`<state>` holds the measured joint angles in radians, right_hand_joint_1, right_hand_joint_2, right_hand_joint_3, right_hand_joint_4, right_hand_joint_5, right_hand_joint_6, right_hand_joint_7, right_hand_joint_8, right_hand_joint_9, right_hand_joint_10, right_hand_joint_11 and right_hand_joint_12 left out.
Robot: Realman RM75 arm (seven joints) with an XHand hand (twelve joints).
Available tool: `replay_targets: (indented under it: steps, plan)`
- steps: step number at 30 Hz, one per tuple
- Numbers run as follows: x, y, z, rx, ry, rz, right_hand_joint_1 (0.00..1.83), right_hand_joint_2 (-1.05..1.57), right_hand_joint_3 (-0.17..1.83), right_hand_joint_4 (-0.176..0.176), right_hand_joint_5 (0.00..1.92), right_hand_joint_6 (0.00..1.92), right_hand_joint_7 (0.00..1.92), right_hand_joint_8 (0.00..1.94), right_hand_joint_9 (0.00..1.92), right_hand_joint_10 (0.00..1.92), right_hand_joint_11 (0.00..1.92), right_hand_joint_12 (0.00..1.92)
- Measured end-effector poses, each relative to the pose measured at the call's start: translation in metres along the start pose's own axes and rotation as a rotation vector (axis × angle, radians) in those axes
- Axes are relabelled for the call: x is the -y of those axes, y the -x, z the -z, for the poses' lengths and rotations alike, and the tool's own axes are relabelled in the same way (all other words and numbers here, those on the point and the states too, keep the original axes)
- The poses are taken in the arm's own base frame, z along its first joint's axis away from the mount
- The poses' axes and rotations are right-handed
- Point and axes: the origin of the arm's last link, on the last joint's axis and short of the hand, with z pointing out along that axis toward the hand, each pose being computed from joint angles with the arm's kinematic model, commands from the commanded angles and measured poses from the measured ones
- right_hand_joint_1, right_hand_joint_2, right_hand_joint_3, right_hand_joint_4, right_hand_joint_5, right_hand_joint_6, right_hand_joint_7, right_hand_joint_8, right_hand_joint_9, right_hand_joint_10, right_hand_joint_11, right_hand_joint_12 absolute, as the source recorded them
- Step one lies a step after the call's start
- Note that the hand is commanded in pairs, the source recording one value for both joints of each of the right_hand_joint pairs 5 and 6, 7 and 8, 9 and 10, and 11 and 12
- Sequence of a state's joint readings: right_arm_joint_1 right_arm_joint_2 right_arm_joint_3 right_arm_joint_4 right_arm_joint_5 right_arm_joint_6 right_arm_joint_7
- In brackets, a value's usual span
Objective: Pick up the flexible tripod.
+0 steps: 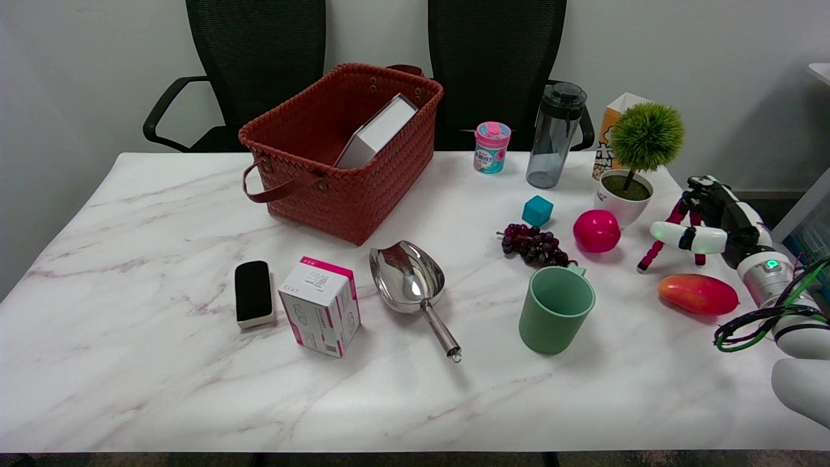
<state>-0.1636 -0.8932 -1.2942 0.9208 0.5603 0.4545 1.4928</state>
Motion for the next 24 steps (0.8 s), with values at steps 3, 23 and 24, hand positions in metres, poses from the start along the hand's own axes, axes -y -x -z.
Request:
replay_targets:
  steps: [3,23,24]
  plan:
    - [0.0,-0.0003,0.0,-0.001,0.0,0.0,1.32,0.26,0.78,0.0,0.37,0.37,0.35,0.35,0.33,0.33,0.21,0.21]
    - [-0.0002,-0.0024,0.0002,-0.006,0.001,0.001,1.35,0.85,0.92,0.0,0.72,0.72,0.44,0.44,0.46,0.46,0.62,0.62]
    - [-0.0003,-0.0025,0.0002,-0.006,0.001,0.0,1.35,0.86,0.93,0.0,0.73,0.73,0.45,0.45,0.47,0.47,0.64,0.64]
